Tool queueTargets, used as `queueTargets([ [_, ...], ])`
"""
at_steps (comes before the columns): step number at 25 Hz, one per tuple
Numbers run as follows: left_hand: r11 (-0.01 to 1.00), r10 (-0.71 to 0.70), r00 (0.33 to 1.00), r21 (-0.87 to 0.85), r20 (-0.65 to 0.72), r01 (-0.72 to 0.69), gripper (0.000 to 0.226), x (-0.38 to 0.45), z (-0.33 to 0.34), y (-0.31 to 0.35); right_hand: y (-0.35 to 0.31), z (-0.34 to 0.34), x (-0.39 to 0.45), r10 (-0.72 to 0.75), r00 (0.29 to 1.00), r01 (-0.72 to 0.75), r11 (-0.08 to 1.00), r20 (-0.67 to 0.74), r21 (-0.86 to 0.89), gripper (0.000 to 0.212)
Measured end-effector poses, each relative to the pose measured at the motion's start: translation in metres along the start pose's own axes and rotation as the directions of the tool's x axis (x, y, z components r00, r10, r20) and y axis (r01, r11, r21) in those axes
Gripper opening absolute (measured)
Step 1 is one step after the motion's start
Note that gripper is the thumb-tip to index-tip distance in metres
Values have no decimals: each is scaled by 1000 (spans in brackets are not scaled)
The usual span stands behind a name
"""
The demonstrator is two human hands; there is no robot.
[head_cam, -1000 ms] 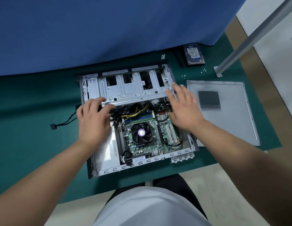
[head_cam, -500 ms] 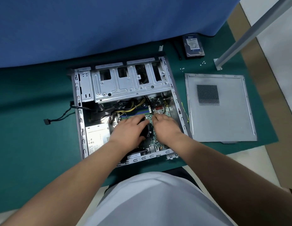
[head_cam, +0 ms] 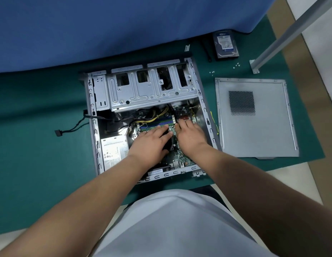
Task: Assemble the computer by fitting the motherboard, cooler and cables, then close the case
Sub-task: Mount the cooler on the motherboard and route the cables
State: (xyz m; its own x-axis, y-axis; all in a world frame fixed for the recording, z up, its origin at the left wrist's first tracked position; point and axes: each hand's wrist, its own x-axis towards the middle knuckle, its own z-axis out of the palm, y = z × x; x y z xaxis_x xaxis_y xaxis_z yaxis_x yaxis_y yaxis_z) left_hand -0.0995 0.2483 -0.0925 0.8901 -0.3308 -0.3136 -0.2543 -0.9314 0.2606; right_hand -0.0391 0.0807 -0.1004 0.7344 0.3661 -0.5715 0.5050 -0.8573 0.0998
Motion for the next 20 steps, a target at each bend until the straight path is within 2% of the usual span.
queueTargets([
  [5,1000,-19,1000,13,22,19,71,1,-2,1,2,1,-7,19,998,-25,996,59,91,86],
  [8,999,-38,998,-5,46,39,71,2,-1,0,5,-2,-9,19,993,-28,996,113,80,95],
  [16,993,-101,989,-42,112,106,88,10,-6,4,1,-6,-5,1,994,-3,1000,105,11,88],
  [20,996,-82,987,-25,140,86,88,10,-8,4,0,-7,-11,7,991,-21,995,132,99,92],
])
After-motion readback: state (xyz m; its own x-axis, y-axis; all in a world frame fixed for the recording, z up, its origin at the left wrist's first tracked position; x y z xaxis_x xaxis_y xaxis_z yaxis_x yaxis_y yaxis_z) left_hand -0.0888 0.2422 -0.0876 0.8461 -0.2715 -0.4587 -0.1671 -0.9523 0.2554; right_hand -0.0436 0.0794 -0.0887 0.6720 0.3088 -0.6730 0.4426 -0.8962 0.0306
